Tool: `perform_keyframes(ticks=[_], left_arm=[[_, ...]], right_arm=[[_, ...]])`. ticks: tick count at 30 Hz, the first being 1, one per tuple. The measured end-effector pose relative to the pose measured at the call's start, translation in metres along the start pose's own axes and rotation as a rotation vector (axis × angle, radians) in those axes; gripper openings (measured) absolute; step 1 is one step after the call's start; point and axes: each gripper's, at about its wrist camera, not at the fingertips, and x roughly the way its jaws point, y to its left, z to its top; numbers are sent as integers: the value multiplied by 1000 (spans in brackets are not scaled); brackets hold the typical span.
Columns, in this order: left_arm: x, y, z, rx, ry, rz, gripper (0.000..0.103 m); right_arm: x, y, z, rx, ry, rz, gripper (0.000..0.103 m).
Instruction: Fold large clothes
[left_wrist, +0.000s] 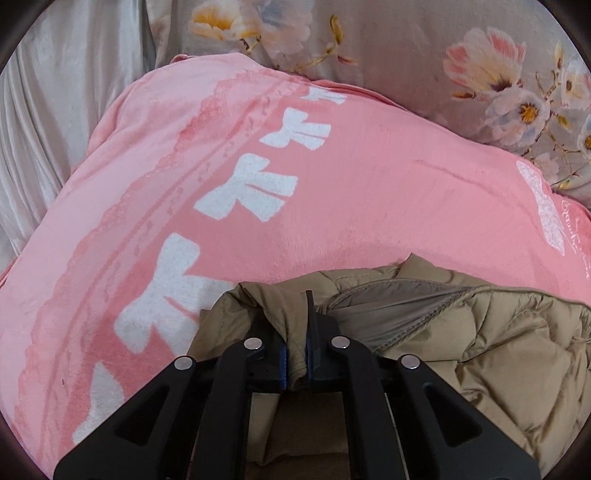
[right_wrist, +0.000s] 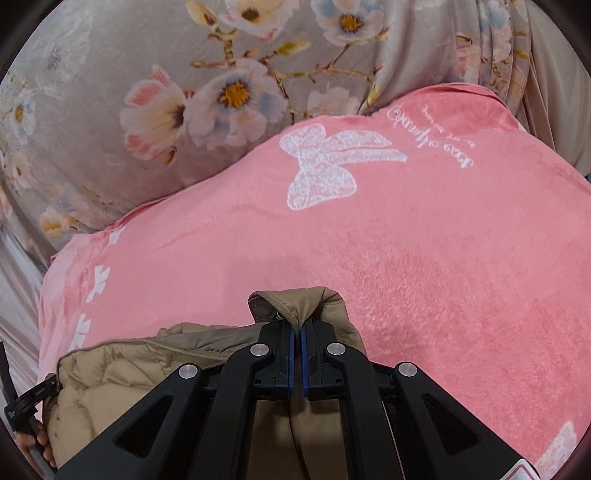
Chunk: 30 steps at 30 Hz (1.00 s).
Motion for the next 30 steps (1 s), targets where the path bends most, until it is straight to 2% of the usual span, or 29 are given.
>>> perform_keyframes(ticks=[13, 30], left_arm=[[27, -8, -8, 17, 1, 6, 7], [39, -11, -16, 10, -49, 10, 7]], right_arm=[[42, -6, -24, -3, 75, -18, 2], [53, 2, -31, -36, 86, -64, 1]])
